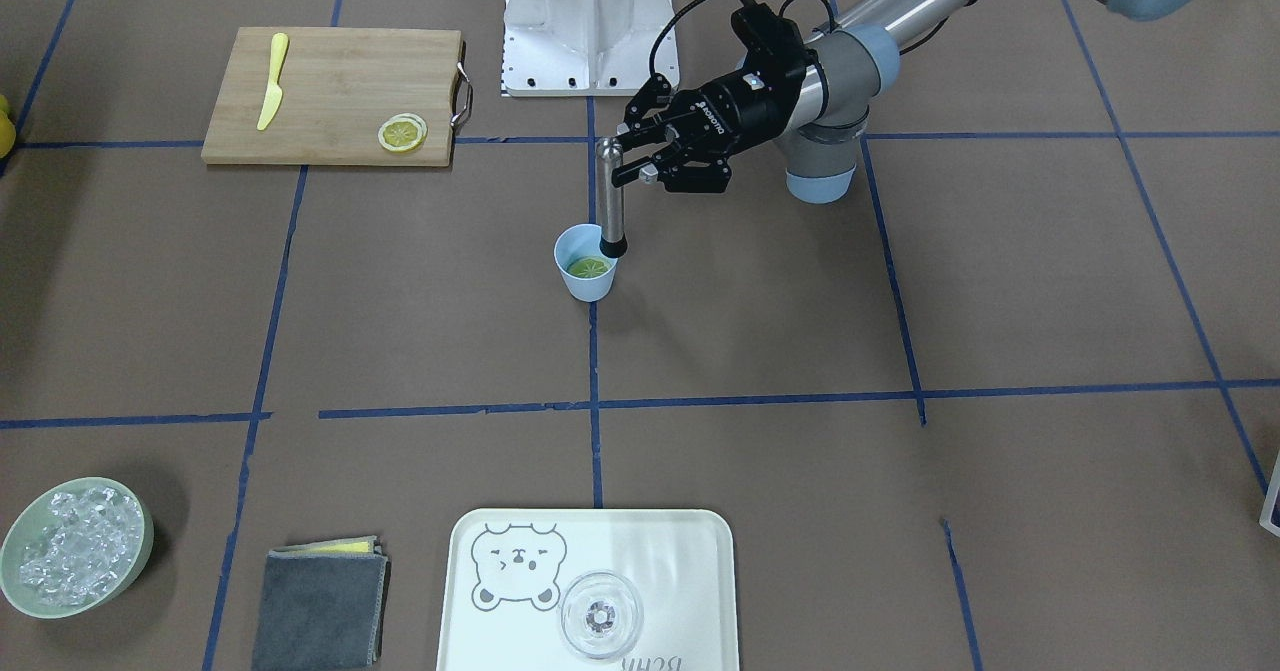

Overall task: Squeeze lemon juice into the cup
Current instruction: 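Lift the muddler upright with the left gripper and carry it over the cup, then push the muddler down into the blue cup onto the lemon with the left gripper, then lift the muddler out of the cup and carry it back with the left gripper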

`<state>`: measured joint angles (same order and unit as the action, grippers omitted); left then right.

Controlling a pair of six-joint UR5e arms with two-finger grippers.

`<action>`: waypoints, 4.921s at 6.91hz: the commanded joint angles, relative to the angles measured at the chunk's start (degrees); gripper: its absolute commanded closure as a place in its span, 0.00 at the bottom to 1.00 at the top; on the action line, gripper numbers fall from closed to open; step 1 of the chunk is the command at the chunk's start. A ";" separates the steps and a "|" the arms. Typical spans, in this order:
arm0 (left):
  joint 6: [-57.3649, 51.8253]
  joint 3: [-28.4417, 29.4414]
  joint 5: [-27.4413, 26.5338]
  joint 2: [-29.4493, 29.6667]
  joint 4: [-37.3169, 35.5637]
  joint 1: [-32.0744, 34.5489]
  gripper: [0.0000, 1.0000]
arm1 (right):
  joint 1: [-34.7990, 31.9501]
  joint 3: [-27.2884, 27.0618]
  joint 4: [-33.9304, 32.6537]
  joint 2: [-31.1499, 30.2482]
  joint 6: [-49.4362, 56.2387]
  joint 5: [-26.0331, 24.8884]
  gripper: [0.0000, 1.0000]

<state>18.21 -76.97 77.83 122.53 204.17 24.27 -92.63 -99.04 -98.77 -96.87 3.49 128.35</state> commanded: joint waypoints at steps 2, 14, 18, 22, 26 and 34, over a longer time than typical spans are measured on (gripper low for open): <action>-0.19 1.30 -3.99 2.70 -0.35 -2.56 1.00 | -0.44 0.42 0.06 0.10 0.02 -0.03 0.00; 4.60 -4.64 -7.95 2.80 -8.99 -3.97 1.00 | -0.62 2.79 0.41 0.45 0.02 -0.03 0.00; 21.93 -19.40 -8.22 -0.43 -37.11 -1.42 1.00 | -0.62 3.06 0.42 0.28 0.11 -0.12 0.00; 27.23 -29.35 4.88 -10.37 -69.26 7.05 1.00 | -1.58 3.06 0.42 0.36 0.20 -0.03 0.00; 26.44 -30.26 13.76 -10.03 -107.57 17.47 1.00 | -1.59 2.98 0.42 0.45 0.11 0.15 0.00; 7.54 -19.88 39.62 -10.21 -117.53 29.06 1.00 | -1.50 2.62 0.50 0.89 0.11 0.24 0.00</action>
<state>28.20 -97.24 110.32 112.36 85.15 50.57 -94.13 -96.30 -98.26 -96.03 3.60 128.58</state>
